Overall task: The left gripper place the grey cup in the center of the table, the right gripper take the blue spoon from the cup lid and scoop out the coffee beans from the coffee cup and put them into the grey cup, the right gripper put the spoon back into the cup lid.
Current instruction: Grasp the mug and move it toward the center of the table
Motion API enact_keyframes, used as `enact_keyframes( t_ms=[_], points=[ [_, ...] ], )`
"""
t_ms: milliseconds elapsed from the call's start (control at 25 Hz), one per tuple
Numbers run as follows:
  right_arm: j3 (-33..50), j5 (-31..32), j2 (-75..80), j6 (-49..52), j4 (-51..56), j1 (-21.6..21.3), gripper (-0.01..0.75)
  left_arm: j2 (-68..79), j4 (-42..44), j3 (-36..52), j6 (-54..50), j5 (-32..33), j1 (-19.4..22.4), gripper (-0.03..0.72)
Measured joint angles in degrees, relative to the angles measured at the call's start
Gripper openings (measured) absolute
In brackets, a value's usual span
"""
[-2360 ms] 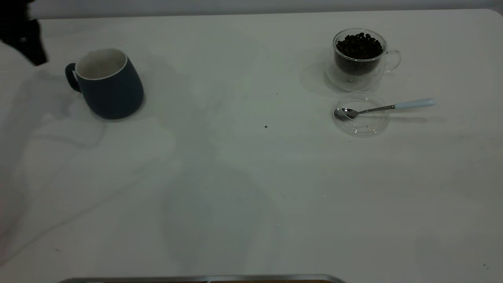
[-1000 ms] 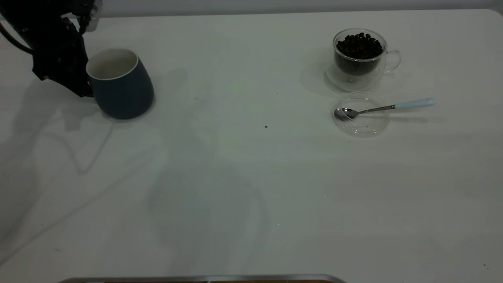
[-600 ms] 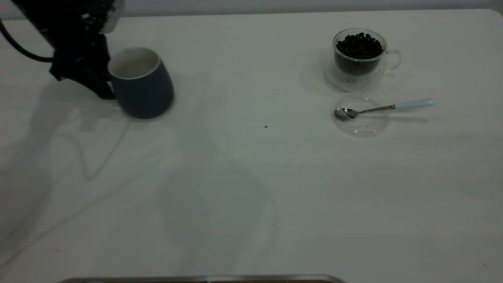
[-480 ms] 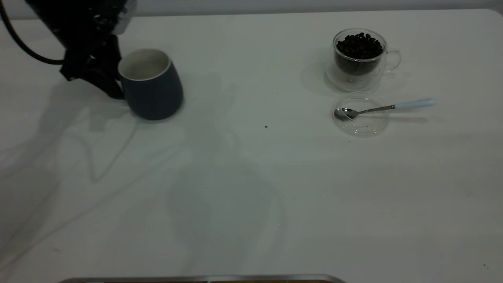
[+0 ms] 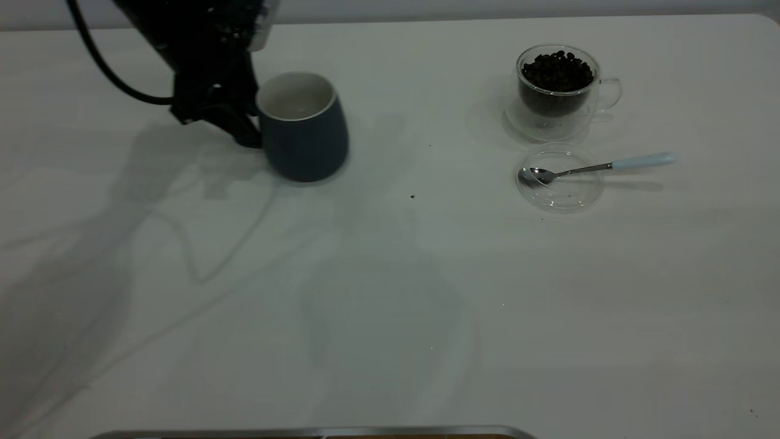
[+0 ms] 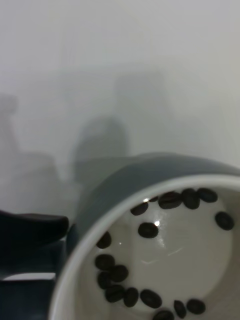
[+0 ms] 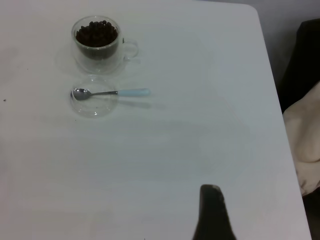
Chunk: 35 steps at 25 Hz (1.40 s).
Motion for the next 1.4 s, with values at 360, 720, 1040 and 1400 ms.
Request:
enact_keyframes(
  t_ms=[360,720,1040,1400],
  points=[
    [0.0,0.0,0.0,0.0,0.0,0.0,0.562,0.3,-3.7,0.0,0.0,-2.2,-2.9,0.474],
    [0.0,0.0,0.0,0.0,0.0,0.0,0.562,0.3,-4.7,0.0,0.1,-2.5,-4.1,0.474],
    [0.0,0.0,0.0,0.0,0.0,0.0,0.562,0.3,-4.7,0.0,0.2,-1.9,-4.1,0.474],
    [0.0,0.0,0.0,0.0,0.0,0.0,0.562,-0.7,-4.5,0.0,0.2,-0.2,-4.1,0.474]
  ],
)
